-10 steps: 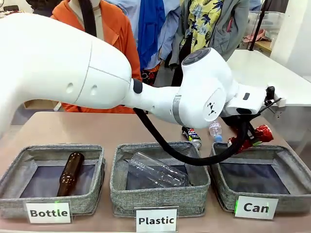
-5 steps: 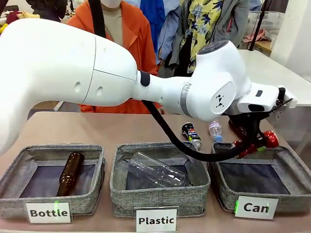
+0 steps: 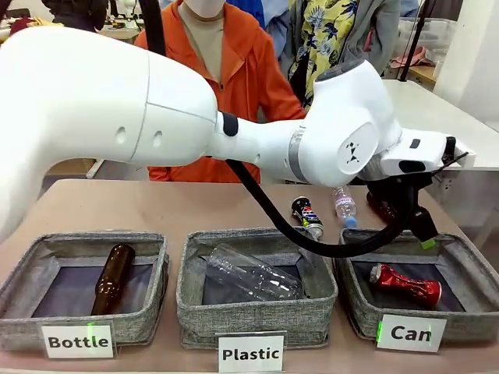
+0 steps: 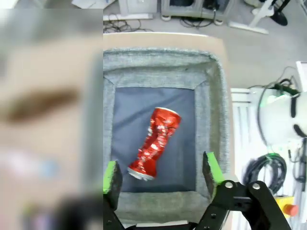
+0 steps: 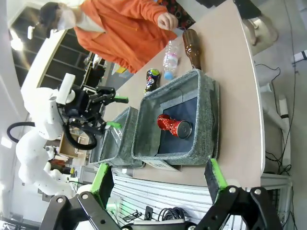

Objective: Sort the can waste into the basket.
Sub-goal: Pick up the can waste from the table and place it in the right Fabric basket.

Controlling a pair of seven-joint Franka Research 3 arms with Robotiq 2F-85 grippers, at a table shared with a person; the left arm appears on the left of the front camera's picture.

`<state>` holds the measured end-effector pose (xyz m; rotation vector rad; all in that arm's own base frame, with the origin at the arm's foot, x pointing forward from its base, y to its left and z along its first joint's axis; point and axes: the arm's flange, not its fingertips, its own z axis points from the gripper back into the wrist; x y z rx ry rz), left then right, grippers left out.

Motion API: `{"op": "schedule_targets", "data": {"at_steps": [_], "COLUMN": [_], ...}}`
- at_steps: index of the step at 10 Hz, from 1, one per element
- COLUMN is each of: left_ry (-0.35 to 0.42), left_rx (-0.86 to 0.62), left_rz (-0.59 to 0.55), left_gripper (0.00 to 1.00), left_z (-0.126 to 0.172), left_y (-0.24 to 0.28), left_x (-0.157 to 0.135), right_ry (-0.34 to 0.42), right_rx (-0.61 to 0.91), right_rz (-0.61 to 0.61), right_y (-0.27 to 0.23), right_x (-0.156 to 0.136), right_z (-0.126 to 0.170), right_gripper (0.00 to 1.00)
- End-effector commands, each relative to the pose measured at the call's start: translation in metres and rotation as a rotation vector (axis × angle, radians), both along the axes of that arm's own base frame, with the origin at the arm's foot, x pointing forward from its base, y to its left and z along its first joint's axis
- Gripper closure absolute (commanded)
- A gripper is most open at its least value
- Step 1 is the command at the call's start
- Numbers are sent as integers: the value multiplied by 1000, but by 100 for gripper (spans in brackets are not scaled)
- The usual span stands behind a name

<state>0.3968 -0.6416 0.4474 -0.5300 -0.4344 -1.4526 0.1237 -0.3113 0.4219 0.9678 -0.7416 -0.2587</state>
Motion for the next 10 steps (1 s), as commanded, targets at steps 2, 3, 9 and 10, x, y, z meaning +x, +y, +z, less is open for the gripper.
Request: {"op": "schedule_targets", "data": {"at_steps": [2,3,9,10], "left_ry": [230,262,372,430], "left_rx": [89,122,-45,-118], "left_rz": [95,122,470,571], "left_gripper": [0,0,0,0], "left_z": [51,70,121,121], "left_y": [64,97,367,432], "left_x": [-25,-29,-10,-6], "right_ry": [12,15,-38,-40], "right_rx": [-12,-37,-169,-172], "right_rz": [2,2,299,365], "right_y": [2,8,131,160], "right_x": [8,21,113,126], "right_z": [5,13,88,98], "right_gripper": [0,0,0,0]}}
